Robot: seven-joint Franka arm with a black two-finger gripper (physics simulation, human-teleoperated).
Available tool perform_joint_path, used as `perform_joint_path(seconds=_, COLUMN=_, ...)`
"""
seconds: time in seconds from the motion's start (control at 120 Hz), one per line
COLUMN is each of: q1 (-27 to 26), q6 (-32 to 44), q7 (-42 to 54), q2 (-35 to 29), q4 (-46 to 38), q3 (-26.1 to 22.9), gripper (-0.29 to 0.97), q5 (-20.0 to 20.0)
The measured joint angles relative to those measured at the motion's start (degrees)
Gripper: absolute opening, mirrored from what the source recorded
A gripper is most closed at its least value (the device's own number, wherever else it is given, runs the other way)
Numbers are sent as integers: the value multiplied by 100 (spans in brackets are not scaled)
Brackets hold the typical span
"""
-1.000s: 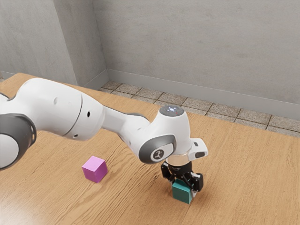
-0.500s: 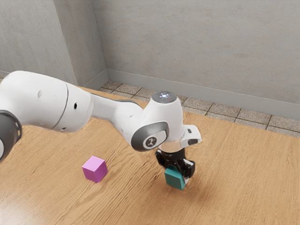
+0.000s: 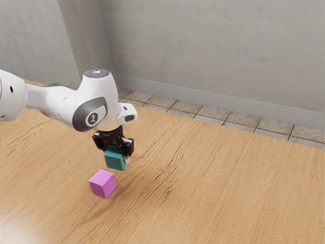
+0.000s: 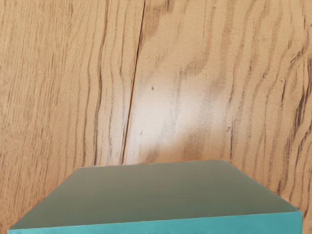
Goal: Pick up the blue block with one arm, and put the blue block on the pink block with one arm
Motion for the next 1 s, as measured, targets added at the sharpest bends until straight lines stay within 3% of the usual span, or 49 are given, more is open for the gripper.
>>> perform_joint_path(seconds=0.367, q1=-44, q6=-66, q7=785, q2=-294, q4=-370, q3=698, gripper=35, q5=-22)
perform_joint_path(seconds=1.0, q1=1188, q6=-166, q7=1801, q2=-411, q4=-527, q3=635, gripper=33, q5=-60)
